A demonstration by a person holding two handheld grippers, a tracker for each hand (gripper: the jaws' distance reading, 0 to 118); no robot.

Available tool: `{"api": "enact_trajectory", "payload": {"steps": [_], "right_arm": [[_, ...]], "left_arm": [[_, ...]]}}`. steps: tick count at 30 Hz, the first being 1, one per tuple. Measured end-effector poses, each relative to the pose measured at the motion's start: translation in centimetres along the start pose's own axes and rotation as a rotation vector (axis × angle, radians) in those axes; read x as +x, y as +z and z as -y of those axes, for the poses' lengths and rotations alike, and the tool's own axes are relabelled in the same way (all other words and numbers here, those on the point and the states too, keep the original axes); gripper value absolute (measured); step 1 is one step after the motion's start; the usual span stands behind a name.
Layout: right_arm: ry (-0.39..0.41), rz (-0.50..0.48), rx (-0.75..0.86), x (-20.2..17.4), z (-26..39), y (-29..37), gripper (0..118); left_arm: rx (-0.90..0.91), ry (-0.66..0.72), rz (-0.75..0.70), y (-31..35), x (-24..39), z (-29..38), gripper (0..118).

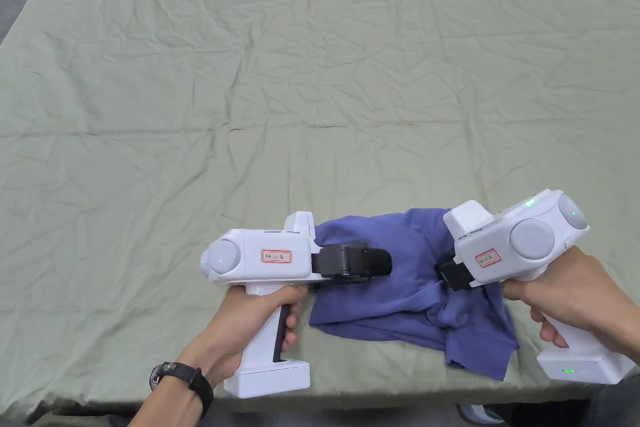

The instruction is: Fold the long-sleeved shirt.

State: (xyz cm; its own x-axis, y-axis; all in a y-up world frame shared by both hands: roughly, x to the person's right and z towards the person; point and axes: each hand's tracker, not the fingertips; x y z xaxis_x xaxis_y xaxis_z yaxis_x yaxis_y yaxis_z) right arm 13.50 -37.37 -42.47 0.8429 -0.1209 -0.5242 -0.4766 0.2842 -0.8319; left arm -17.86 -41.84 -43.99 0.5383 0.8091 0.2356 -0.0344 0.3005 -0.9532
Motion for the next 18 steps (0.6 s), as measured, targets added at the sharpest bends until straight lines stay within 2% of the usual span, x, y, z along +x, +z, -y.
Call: {"api": "enact_trajectory", "payload": {"steps": [2,4,7,9,11,12,15,18], "right_arm": [[0.0,-0.001,0.004,-0.1,0.0,0.0,2],[0.001,0.007,0.011,-0.5,0.0,0.0,2],[0.018,0.026,0.039,-0.9,0.4,0.1,2],[0.006,0.038,0.065,-1.1,0.3,0.9,2],[0.077,0.127,0.193,-2.2,0.1,3.3,2],[0.078,0.165,0.24,-2.8,0.2,4.8,2],[-0.022,0.116,0.365,-3.8,1.1,8.9,2],[-0.036,0.173,0.465,-5.4,3.8,11.0,2]], "left_arm": [[-0.024,0.008,-0.117,-0.5,-0.4,0.1,17],[-0.007,0.04,-0.004,-0.4,-0.8,0.7,17],[-0.001,-0.027,-0.057,-0.5,-0.2,1.0,17],[-0.011,-0.021,-0.075,-0.7,0.0,0.7,16],[-0.021,-0.026,-0.089,-0.8,0.2,0.6,15],[-0.025,-0.028,-0.093,-0.9,0.3,0.5,15],[-0.032,-0.049,-0.109,-0.9,0.6,0.6,15],[-0.031,-0.043,-0.118,-0.9,0.7,0.6,15]]}}
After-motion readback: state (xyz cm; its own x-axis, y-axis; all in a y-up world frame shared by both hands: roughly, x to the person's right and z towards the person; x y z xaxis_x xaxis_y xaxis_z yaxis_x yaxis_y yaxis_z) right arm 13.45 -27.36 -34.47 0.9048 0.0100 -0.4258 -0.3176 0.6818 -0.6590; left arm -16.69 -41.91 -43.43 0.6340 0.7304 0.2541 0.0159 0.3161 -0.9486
